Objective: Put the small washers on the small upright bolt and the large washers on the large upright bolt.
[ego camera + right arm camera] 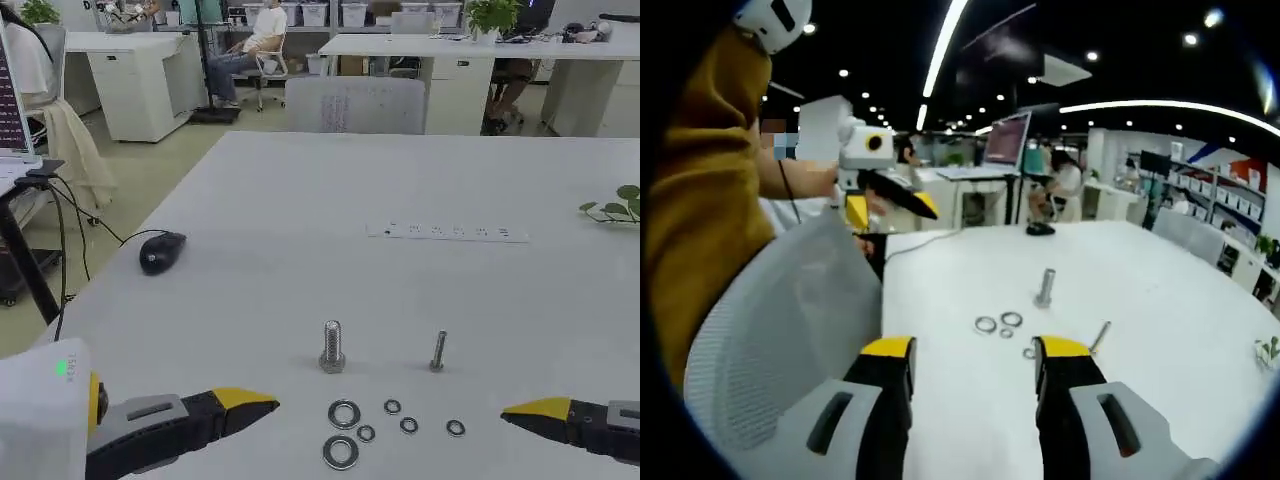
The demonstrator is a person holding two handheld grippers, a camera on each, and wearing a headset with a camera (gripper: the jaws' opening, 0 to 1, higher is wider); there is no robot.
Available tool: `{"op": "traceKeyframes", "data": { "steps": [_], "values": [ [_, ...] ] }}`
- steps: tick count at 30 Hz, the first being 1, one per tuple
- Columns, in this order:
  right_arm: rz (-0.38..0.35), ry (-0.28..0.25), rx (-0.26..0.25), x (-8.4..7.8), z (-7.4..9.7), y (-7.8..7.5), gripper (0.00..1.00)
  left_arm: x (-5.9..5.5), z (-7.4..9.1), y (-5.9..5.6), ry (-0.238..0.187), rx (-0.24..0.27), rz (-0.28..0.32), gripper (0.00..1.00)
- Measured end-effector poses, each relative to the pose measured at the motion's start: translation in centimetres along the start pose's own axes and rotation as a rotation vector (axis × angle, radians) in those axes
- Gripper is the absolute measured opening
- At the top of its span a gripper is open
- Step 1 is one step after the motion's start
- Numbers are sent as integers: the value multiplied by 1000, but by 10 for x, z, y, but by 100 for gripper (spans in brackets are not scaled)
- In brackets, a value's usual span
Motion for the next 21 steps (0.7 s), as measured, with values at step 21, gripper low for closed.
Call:
{"op": "traceKeyframes", "data": {
  "steps": [21],
  "values": [
    [41,-4,6,8,9,5,48,3,3,-17,-10,5,-9,56]
  ]
}}
Point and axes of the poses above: the centre of the closed fingertips' face, and the gripper's own axes: z roughly backward along the fingers, y roughly to its left, x roughly out of its top, the point moved 9 cm from there along z, roughly backward along the fingers, and after that the axes turned 8 degrees about y, right-handed, at the moved point
